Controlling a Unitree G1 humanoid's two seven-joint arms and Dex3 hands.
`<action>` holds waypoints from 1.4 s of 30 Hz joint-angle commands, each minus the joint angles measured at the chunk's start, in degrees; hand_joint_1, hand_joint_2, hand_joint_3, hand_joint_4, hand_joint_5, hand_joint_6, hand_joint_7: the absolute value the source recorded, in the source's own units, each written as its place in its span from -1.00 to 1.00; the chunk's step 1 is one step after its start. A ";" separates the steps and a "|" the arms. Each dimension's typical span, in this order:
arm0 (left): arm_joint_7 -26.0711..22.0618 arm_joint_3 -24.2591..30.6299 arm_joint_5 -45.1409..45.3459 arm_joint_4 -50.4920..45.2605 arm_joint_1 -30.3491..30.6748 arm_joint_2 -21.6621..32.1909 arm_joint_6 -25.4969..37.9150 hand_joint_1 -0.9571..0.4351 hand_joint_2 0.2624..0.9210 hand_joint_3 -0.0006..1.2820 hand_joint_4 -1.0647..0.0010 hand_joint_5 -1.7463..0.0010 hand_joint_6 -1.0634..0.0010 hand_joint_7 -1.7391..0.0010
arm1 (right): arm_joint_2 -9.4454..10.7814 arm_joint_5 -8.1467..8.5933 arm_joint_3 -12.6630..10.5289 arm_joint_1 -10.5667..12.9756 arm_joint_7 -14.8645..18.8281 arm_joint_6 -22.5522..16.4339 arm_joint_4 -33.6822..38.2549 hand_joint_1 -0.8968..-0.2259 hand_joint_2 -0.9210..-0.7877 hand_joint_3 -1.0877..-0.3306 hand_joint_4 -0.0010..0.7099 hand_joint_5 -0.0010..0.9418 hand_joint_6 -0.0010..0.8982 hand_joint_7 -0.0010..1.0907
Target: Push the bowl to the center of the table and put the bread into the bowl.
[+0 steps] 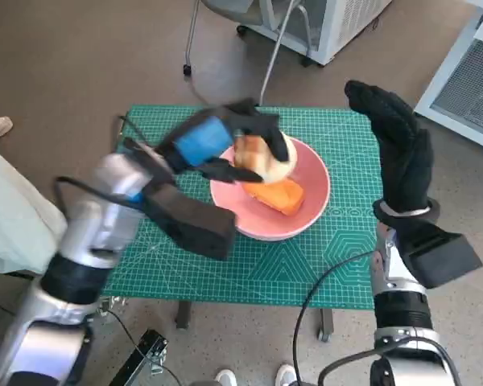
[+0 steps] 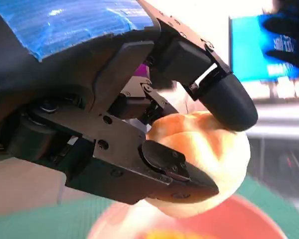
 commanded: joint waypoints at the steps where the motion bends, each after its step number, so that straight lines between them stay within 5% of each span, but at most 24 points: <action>1: -2.49 -1.62 0.33 1.82 0.10 -1.64 1.66 0.37 0.99 -0.89 -0.22 -0.38 -0.25 -0.32 | -0.34 0.95 -0.22 1.82 0.91 0.59 -0.41 0.30 -1.00 0.22 0.35 -0.96 -0.64 0.69; 3: -4.67 -1.95 0.01 1.74 0.60 -2.20 3.31 0.38 0.99 -0.84 -0.10 -0.47 -0.23 -0.32 | -0.53 1.24 -0.30 1.89 1.13 0.81 -0.64 0.30 -1.00 0.23 0.35 -0.96 -0.64 0.69; 5: -7.17 -2.10 -0.50 1.15 1.31 -2.65 5.36 0.38 1.00 -0.69 0.07 -0.59 0.02 -0.46 | -0.60 1.52 -0.32 1.98 1.37 1.05 -0.85 0.29 -1.00 0.24 0.34 -0.96 -0.64 0.69; 6: -8.17 -2.12 -0.68 0.84 1.57 -2.84 6.25 0.39 0.91 -0.67 0.21 -0.22 0.17 -0.21 | -0.62 1.64 -0.33 2.01 1.48 1.17 -0.95 0.29 -1.00 0.24 0.34 -0.97 -0.64 0.69; 9: -11.15 -1.78 -1.81 0.05 2.25 -3.48 8.72 0.39 0.95 -0.80 0.26 0.54 0.19 0.37 | -0.61 1.83 -0.37 2.08 1.64 1.60 -1.35 0.30 -1.00 0.25 0.32 -0.97 -0.63 0.69; 14: -14.21 -0.71 -4.31 -1.25 3.23 -4.00 11.38 0.29 0.99 -0.89 0.56 0.92 0.33 0.75 | -0.58 1.56 -0.34 2.23 1.36 2.04 -2.04 0.33 -1.00 0.25 0.32 -0.97 -0.63 0.69; 28: -19.32 4.42 -15.13 -4.66 5.80 -3.41 15.06 -0.16 1.00 -0.88 0.93 1.00 0.49 0.90 | -0.39 0.80 -0.34 1.96 0.56 2.07 -2.84 0.34 -1.00 0.24 0.31 -0.97 -0.64 0.70; 37: -17.53 10.12 -20.76 -7.40 7.77 -2.56 15.19 0.15 0.96 -0.90 0.90 0.98 0.46 0.93 | -0.49 0.46 -0.49 0.95 -0.06 2.86 -2.75 0.42 -0.72 0.12 0.30 -0.98 -0.65 0.70; 42: -11.93 15.96 -25.01 -6.77 10.01 -2.54 9.39 0.25 0.89 -0.87 0.65 0.96 0.30 0.89 | -0.38 -0.63 -0.45 0.45 -1.71 3.43 -3.31 0.45 -0.39 0.01 0.30 -0.97 -0.65 0.70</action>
